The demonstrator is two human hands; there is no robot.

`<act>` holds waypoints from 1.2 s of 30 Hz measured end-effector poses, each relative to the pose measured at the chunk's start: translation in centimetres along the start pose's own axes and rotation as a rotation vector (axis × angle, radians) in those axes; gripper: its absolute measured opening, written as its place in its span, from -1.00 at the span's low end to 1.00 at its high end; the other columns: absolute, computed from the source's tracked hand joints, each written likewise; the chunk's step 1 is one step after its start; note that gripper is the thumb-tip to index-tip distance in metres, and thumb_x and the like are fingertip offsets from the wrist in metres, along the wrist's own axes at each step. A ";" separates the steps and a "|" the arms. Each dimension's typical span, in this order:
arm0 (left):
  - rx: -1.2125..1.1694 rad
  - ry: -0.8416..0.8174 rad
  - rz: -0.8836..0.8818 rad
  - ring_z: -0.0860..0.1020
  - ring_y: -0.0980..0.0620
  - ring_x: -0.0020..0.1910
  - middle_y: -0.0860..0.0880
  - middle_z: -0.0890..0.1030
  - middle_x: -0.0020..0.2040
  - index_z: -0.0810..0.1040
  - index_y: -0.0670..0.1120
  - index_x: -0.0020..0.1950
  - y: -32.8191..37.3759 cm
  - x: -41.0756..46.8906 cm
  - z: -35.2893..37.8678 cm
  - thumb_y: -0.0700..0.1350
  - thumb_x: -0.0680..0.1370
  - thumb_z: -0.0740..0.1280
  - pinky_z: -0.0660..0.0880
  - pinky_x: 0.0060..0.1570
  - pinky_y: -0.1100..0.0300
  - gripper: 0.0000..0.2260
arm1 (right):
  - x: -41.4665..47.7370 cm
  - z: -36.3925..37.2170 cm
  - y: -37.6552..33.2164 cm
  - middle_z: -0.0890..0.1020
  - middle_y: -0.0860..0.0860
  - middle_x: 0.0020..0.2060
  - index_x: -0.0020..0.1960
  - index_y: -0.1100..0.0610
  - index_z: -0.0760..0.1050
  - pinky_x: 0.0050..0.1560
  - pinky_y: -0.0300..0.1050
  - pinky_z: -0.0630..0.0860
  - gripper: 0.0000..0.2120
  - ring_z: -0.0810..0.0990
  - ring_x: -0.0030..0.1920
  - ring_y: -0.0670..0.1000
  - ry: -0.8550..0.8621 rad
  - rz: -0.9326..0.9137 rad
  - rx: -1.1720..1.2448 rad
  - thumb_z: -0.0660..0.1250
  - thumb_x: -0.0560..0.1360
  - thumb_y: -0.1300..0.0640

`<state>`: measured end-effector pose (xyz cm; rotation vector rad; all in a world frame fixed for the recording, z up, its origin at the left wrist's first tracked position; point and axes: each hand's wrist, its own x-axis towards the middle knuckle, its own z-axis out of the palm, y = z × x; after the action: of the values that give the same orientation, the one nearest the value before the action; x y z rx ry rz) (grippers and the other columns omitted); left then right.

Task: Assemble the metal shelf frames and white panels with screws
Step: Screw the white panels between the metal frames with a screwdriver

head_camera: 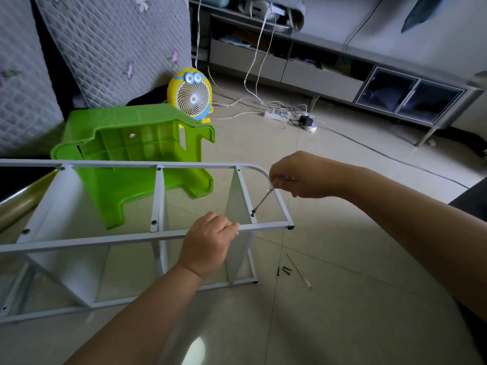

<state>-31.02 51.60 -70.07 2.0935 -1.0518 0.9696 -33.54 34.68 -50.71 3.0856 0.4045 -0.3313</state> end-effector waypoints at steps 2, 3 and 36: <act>0.009 -0.003 0.005 0.29 -0.01 -0.31 -0.07 0.53 -0.41 0.65 -0.19 -0.26 0.0 -0.1 0.0 -0.12 0.64 0.04 0.32 -0.34 0.14 -0.54 | 1.0 -0.5 -0.1 0.49 -0.07 -0.29 0.05 0.22 0.51 -0.24 -0.38 0.35 -0.83 0.44 -0.37 -0.23 -0.035 0.048 0.055 0.17 0.57 0.19; 0.017 -0.007 0.008 0.29 0.00 -0.31 -0.06 0.53 -0.41 0.65 -0.19 -0.25 -0.1 -0.1 0.0 -0.15 0.61 0.09 0.32 -0.35 0.14 -0.59 | 1.5 -0.7 -0.1 0.48 -0.09 -0.33 0.03 0.22 0.50 -0.23 -0.37 0.35 -0.84 0.47 -0.38 -0.21 -0.051 0.063 0.073 0.17 0.57 0.20; 0.008 -0.082 0.008 0.27 -0.01 -0.31 -0.09 0.52 -0.42 0.65 -0.19 -0.26 0.2 0.2 -0.7 -0.20 0.45 0.22 0.25 -0.34 0.16 -0.78 | 2.6 -1.4 -1.7 0.49 -0.01 -0.47 -0.20 0.22 0.44 -0.40 -0.34 0.37 -0.65 0.49 -0.47 -0.07 -0.077 0.186 -0.105 0.09 0.60 0.02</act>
<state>-31.28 51.92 -69.48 2.1523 -1.0998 0.9001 -31.21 37.08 -49.83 2.9660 0.1262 -0.4076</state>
